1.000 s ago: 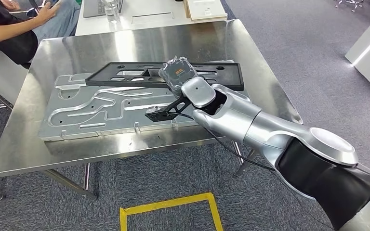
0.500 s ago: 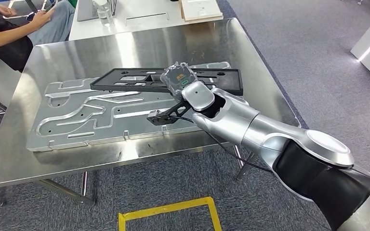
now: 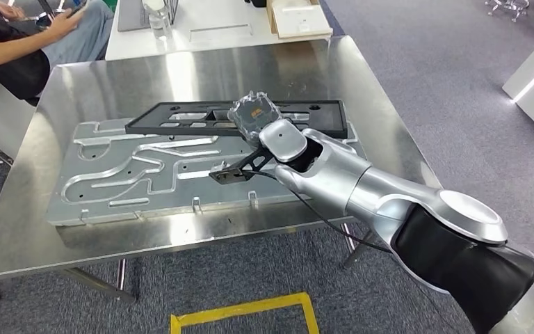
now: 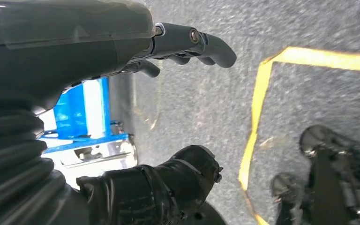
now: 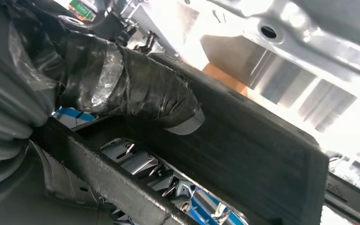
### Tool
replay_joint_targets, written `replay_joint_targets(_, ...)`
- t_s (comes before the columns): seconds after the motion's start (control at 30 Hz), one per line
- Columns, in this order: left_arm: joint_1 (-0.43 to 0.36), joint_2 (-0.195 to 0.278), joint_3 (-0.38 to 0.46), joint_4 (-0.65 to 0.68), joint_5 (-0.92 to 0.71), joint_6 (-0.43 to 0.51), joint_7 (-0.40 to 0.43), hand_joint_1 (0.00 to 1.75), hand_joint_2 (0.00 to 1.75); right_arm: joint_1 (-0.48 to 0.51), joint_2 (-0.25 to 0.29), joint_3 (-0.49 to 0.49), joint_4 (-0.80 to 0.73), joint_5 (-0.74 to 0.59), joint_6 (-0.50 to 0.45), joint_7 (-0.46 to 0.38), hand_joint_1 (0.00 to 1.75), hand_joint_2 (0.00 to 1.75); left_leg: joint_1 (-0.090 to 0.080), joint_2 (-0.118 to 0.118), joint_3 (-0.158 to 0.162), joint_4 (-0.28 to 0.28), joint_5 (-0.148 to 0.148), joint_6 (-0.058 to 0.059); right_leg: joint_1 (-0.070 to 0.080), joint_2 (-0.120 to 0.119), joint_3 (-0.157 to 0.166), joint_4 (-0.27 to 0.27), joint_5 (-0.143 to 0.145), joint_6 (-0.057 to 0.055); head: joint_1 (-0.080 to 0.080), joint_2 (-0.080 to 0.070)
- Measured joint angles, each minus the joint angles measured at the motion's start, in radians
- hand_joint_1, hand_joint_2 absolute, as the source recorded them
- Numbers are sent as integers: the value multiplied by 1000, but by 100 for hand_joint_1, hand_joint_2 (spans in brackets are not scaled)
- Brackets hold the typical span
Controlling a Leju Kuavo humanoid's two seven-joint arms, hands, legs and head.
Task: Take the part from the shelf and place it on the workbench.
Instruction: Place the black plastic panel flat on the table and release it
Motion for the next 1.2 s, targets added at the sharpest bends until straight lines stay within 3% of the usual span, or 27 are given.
replay_joint_targets(0.07,-1,0,0,0,0,-1,0,0,175,6,0,1,2,0,1,-1,175,175,0,-1,4,4,-9,4,0,0,-69,97,-15,2,1,0)
replay_joint_targets(0.1,-1,0,0,0,0,-2,0,0,175,9,0,1,4,0,2,-2,175,175,0,-3,7,8,-15,4,-1,-1,-79,94,6,2,1,0)
replay_joint_targets(0.17,0,0,0,0,0,-2,-1,0,175,11,0,2,6,0,2,-3,175,175,1,-6,16,20,-31,0,-3,-4,-42,-17,85,1,2,0)
replay_joint_targets(0.23,1,0,0,0,0,-2,-2,0,175,10,1,2,8,0,2,-5,175,175,-3,-7,16,37,-50,-9,-2,-6,5,-126,129,-5,2,0)
replay_joint_targets(0.4,0,0,0,0,-1,-2,-3,0,175,14,5,4,13,-2,3,-9,175,175,-4,-5,9,59,-74,-31,-3,-1,24,-157,122,-32,0,0)
replay_joint_targets(0.47,0,0,0,0,-1,-1,-3,0,175,14,6,4,14,-3,2,-10,175,175,-1,-4,-31,142,-112,-42,-6,-1,35,-161,118,-40,-3,0)
replay_joint_targets(0.53,0,0,0,0,-1,1,-2,0,175,19,6,4,16,-3,2,-11,175,175,3,-4,-105,270,-153,-51,-5,0,43,-162,110,-45,-5,0)
replay_joint_targets(0.57,1,0,0,0,-1,1,-2,0,175,23,6,5,17,-4,2,-11,175,175,4,-4,-136,311,-155,-53,-5,0,48,-162,105,-45,-5,0)
replay_joint_targets(0.6,2,0,0,0,-1,1,-2,0,175,27,6,5,19,-4,2,-11,175,175,4,-4,-150,317,-138,-53,-5,1,54,-162,101,-44,-5,0)
replay_joint_targets(0.63,4,0,0,0,-1,1,-2,0,175,30,6,6,20,-5,3,-12,175,175,4,-4,-143,280,-101,-51,-4,1,62,-162,95,-43,-5,0)
replay_joint_targets(0.7,5,0,0,0,-1,2,-1,0,175,31,6,6,22,-5,3,-12,175,175,3,-4,-93,147,-19,-43,-4,3,77,-163,85,-39,-4,0)
replay_joint_targets(0.73,4,1,0,0,0,3,0,0,175,29,6,6,23,-5,3,-13,175,175,0,-4,-67,86,5,-38,-3,3,83,-164,80,-35,-4,0)
replay_joint_targets(0.83,1,1,0,0,0,4,0,0,175,29,6,6,25,-5,3,-13,175,175,-10,-5,-39,34,3,-24,-2,3,89,-172,74,-21,-4,0)
replay_joint_targets(0.93,1,0,0,0,0,4,0,0,175,28,7,6,26,-5,3,-15,175,175,-3,-4,-20,15,1,-11,0,1,79,-144,54,-8,-2,0)
replay_joint_targets(0.97,1,0,0,0,0,4,0,0,175,27,7,6,26,-5,3,-15,175,175,0,-3,-13,10,0,-7,1,0,56,-100,35,-5,0,0)
replay_joint_targets(1.03,0,0,0,0,0,4,0,0,175,28,7,6,27,-6,4,-15,175,175,-1,-2,-6,10,-7,1,2,-1,-22,33,-10,-3,2,0)
replay_joint_targets(1.07,0,0,-1,0,0,4,0,0,175,31,7,6,27,-6,4,-15,175,175,-1,-2,-3,11,-12,3,2,-1,-59,86,-19,-2,3,0)
replay_joint_targets(1.1,-1,0,-1,0,0,4,0,0,175,34,7,6,28,-7,4,-16,175,175,-2,-3,1,14,-17,4,1,-2,-82,107,-9,-2,3,0)
replay_joint_targets(1.13,0,0,-1,0,0,4,0,0,175,38,7,6,29,-8,4,-17,175,175,-1,-4,7,18,-24,3,1,-2,-85,86,21,-2,3,0)
replay_joint_targets(1.17,0,0,-1,0,0,4,-1,0,175,40,7,6,31,-9,4,-18,175,175,-1,-5,13,24,-33,2,0,-3,-69,30,66,-4,4,0)
replay_joint_targets(1.2,1,0,-1,0,0,4,-1,0,175,41,7,6,31,-10,3,-20,131,131,-1,-6,17,30,-44,-1,1,-4,-43,-36,103,-6,3,0)
